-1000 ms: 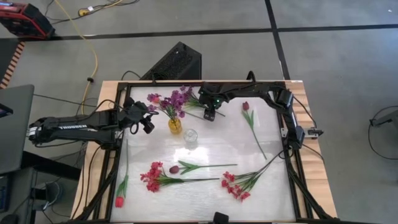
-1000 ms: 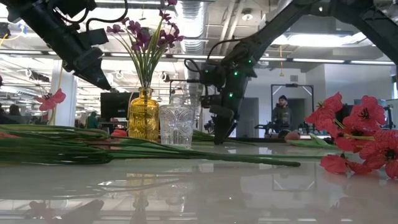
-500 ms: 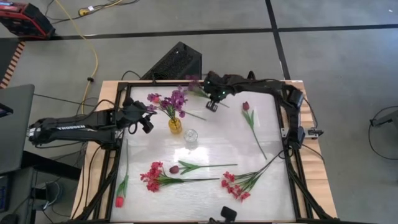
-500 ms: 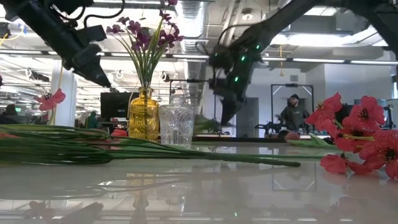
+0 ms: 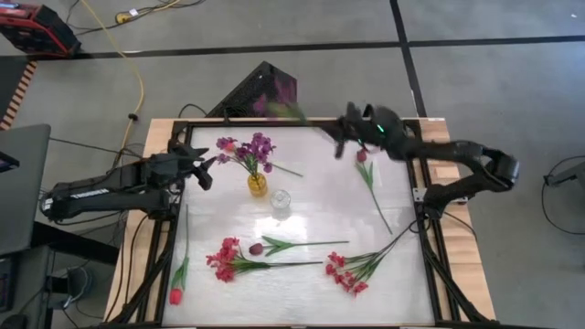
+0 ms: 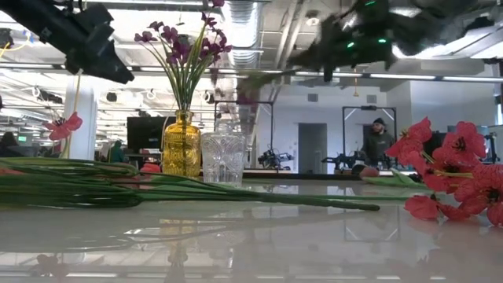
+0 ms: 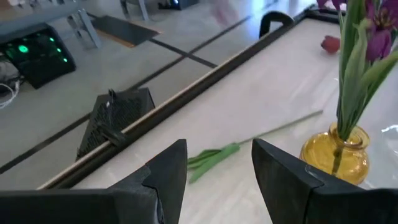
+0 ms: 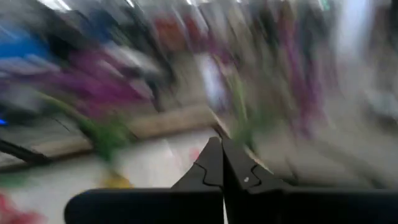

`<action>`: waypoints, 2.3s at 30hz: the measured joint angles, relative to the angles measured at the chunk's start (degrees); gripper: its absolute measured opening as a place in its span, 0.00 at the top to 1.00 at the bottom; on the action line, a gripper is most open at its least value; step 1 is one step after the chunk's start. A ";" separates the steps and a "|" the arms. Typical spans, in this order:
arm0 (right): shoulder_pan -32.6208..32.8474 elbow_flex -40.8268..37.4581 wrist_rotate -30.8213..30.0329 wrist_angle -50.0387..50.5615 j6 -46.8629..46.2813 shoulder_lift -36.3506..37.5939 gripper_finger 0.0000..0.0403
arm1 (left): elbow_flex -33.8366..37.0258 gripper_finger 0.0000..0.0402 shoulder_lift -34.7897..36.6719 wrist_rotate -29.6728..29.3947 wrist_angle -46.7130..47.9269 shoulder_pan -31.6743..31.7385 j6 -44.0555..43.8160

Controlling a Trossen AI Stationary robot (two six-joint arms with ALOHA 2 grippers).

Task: Sort flowers into vase by color
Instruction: Put the violet flowers into the yellow vase

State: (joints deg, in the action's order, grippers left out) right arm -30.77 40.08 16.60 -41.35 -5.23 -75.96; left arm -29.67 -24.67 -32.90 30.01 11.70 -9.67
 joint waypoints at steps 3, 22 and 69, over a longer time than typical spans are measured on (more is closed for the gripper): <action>5.01 -8.37 2.68 -22.50 -0.59 2.16 0.96 | 0.00 0.57 0.49 -0.69 -0.22 0.00 0.03; 12.07 14.65 -16.17 46.52 -2.88 -10.84 0.81 | 0.00 0.57 -0.06 -0.51 -1.46 0.00 -0.61; 18.24 26.84 -29.73 62.74 -19.03 -24.51 0.92 | -0.02 0.57 -0.08 2.52 0.04 -0.02 -0.55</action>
State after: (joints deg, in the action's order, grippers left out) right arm -12.53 66.92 -13.12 21.39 -24.26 -100.47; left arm -29.69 -24.75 -30.38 30.06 11.68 -10.22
